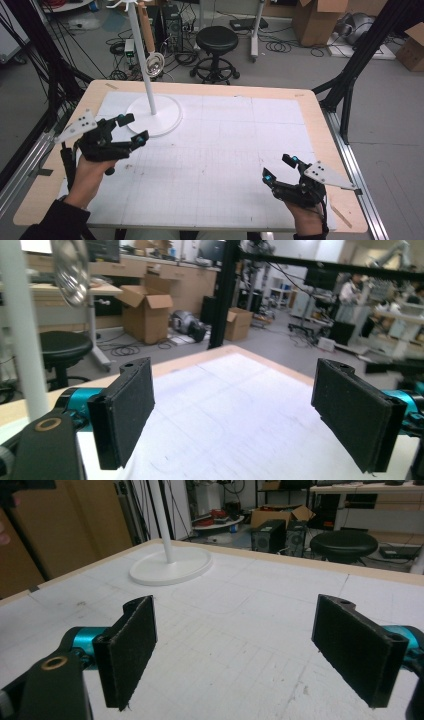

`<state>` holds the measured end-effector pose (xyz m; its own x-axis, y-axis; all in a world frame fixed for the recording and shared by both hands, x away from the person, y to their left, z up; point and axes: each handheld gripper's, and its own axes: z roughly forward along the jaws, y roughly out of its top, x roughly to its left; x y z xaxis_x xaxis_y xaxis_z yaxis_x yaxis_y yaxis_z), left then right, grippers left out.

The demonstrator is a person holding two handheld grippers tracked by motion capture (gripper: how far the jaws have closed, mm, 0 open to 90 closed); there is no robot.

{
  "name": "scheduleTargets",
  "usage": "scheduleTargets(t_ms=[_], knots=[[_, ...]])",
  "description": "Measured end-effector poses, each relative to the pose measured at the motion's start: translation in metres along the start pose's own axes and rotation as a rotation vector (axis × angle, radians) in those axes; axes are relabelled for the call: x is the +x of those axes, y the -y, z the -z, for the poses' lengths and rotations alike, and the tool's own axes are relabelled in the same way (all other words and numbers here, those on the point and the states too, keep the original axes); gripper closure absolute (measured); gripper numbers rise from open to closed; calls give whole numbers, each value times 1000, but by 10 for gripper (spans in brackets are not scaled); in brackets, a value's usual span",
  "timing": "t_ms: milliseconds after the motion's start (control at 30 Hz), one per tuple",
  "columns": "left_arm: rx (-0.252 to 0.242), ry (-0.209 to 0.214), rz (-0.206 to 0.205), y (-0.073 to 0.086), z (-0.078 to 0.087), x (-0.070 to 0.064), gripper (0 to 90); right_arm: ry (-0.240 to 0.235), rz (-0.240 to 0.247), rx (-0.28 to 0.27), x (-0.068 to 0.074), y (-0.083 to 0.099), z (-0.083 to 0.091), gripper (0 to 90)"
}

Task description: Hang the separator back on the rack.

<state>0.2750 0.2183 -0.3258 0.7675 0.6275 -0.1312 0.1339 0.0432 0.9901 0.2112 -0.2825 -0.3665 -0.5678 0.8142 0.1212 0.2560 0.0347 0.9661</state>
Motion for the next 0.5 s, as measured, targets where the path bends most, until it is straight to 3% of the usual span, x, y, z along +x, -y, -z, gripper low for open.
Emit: scheduleTargets(t_ms=[200,367,500], knots=[[16,0,1,23,11,-7,178,-3,2,-8,3,-1,2,165],[3,-17,28,42,21,-3,184,6,6,-7,4,0,1,165],[35,-39,28,53,26,1,185,12,4,3,5,1,1,166]])
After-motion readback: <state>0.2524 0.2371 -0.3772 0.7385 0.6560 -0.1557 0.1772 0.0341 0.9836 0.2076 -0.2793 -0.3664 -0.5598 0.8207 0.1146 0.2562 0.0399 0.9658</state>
